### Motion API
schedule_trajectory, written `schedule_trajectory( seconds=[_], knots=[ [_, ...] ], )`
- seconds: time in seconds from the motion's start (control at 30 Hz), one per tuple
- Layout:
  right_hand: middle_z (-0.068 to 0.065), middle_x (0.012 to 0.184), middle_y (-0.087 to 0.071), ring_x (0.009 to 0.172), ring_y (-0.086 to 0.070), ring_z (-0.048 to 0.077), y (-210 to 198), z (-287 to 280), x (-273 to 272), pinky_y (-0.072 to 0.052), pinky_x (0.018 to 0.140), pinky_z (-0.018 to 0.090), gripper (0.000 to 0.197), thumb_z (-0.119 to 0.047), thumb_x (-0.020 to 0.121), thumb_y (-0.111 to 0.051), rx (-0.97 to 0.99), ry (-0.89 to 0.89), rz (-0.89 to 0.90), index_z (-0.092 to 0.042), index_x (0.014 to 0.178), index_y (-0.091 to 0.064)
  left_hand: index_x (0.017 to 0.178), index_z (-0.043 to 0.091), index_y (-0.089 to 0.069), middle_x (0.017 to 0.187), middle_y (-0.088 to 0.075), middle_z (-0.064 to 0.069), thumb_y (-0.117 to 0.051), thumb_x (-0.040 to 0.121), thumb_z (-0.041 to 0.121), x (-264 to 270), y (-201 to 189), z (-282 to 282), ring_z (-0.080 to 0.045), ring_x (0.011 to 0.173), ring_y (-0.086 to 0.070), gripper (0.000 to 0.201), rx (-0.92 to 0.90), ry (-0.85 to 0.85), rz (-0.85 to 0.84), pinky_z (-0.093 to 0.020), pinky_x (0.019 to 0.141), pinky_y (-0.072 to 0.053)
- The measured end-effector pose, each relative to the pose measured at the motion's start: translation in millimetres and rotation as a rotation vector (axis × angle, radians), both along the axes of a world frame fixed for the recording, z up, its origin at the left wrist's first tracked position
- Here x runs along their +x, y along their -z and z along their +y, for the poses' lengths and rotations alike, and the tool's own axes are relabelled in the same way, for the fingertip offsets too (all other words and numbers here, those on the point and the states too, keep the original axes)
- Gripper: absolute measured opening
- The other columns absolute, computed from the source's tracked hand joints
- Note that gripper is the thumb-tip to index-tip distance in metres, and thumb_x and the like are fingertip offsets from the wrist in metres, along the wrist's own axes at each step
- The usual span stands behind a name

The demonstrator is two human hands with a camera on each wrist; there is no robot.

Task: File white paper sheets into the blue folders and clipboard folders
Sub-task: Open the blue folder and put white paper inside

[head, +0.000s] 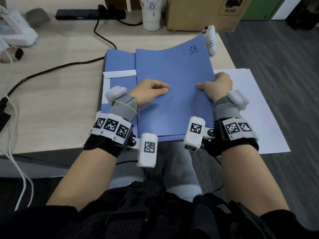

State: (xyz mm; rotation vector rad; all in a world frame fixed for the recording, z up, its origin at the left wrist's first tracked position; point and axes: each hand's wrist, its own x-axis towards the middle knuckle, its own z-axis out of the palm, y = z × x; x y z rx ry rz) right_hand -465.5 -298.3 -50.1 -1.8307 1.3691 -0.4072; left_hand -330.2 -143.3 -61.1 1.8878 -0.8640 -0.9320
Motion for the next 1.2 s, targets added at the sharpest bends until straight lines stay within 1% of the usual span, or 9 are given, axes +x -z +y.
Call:
schedule_trajectory(
  seconds=[0.2, 0.37, 0.43, 0.5, 0.6, 0.87, 0.97, 1.13, 1.2],
  knots=[
    [0.009, 0.103, -0.069, 0.090, -0.068, 0.028, -5, 8, 1, -0.057, 0.080, 0.041, 0.044, -0.022, 0.061, -0.077, 0.032, 0.078, -0.231, -0.010, 0.101, -0.061, 0.124, 0.006, -0.057, 0.131, -0.058, -0.009, -0.045, 0.092, 0.002, 36, -21, 12, -0.020, 0.123, -0.054, 0.035, -0.146, -0.337, -0.275, -0.025, 0.106, -0.039],
    [0.014, 0.097, -0.070, 0.080, -0.069, 0.028, -10, 15, -2, -0.059, 0.076, 0.044, 0.029, -0.008, 0.064, -0.078, 0.130, 0.072, -0.435, -0.019, 0.076, -0.055, 0.108, 0.017, -0.065, 0.133, -0.056, -0.015, -0.034, 0.091, 0.003, 65, -25, 26, -0.035, 0.127, -0.046, 0.039, 0.173, -0.495, -0.574, -0.039, 0.116, -0.024],
    [0.014, 0.096, -0.069, 0.076, -0.067, 0.026, -10, 17, -2, -0.059, 0.074, 0.041, 0.027, -0.003, 0.070, -0.076, 0.163, 0.062, -0.495, -0.015, 0.082, -0.056, 0.097, 0.019, -0.065, 0.120, -0.061, -0.021, -0.033, 0.092, 0.004, 69, -30, 28, -0.040, 0.124, -0.045, 0.036, 0.303, -0.498, -0.664, -0.050, 0.119, -0.007],
    [0.013, 0.094, -0.069, 0.074, -0.067, 0.025, -11, 18, -1, -0.058, 0.072, 0.037, 0.028, -0.001, 0.072, -0.075, 0.177, 0.057, -0.534, -0.011, 0.090, -0.057, 0.092, 0.018, -0.066, 0.100, -0.065, -0.019, -0.034, 0.092, 0.006, 75, -32, 31, -0.041, 0.119, -0.049, 0.035, 0.329, -0.512, -0.692, -0.049, 0.117, -0.008],
    [0.008, 0.089, -0.069, 0.074, -0.067, 0.024, -11, 18, -1, -0.059, 0.073, 0.037, 0.028, -0.002, 0.072, -0.076, 0.161, 0.058, -0.540, -0.014, 0.089, -0.057, 0.102, 0.009, -0.068, 0.108, -0.065, -0.023, -0.039, 0.090, 0.013, 85, -34, 36, -0.043, 0.104, -0.057, 0.031, 0.246, -0.515, -0.684, -0.041, 0.091, -0.043],
    [0.012, 0.095, -0.070, 0.083, -0.069, 0.030, -10, 25, -5, -0.058, 0.079, 0.047, 0.027, -0.007, 0.068, -0.076, 0.084, 0.011, -0.481, -0.020, 0.080, -0.055, 0.093, -0.002, -0.070, 0.096, -0.069, -0.024, -0.050, 0.080, 0.015, 93, -44, 43, -0.038, 0.087, -0.067, 0.030, 0.189, -0.513, -0.418, -0.045, 0.081, -0.057],
    [0.012, 0.100, -0.070, 0.091, -0.069, 0.032, -8, 28, -4, -0.057, 0.082, 0.048, 0.030, -0.013, 0.065, -0.072, 0.065, -0.021, -0.476, -0.014, 0.093, -0.059, 0.096, -0.005, -0.068, 0.091, -0.066, -0.016, -0.056, 0.084, 0.007, 91, -44, 42, -0.030, 0.079, -0.064, 0.021, 0.134, -0.572, -0.243, -0.033, 0.063, -0.056],
    [0.010, 0.101, -0.068, 0.091, -0.067, 0.028, -7, 30, -2, -0.056, 0.085, 0.045, 0.028, -0.002, 0.074, -0.070, 0.074, -0.022, -0.517, -0.012, 0.098, -0.059, 0.058, 0.010, -0.051, 0.059, -0.051, -0.003, -0.065, 0.084, 0.017, 81, -35, 41, -0.006, 0.036, -0.048, 0.031, 0.004, -0.601, -0.058, -0.017, 0.041, -0.042],
    [0.010, 0.102, -0.068, 0.090, -0.067, 0.027, -6, 30, -1, -0.057, 0.085, 0.043, 0.027, 0.000, 0.077, -0.069, 0.080, -0.016, -0.534, -0.012, 0.099, -0.059, 0.060, 0.014, -0.047, 0.065, -0.050, -0.002, -0.054, 0.089, 0.006, 80, -30, 38, -0.007, 0.041, -0.049, 0.031, -0.040, -0.607, -0.020, -0.018, 0.045, -0.041]
  ],
)
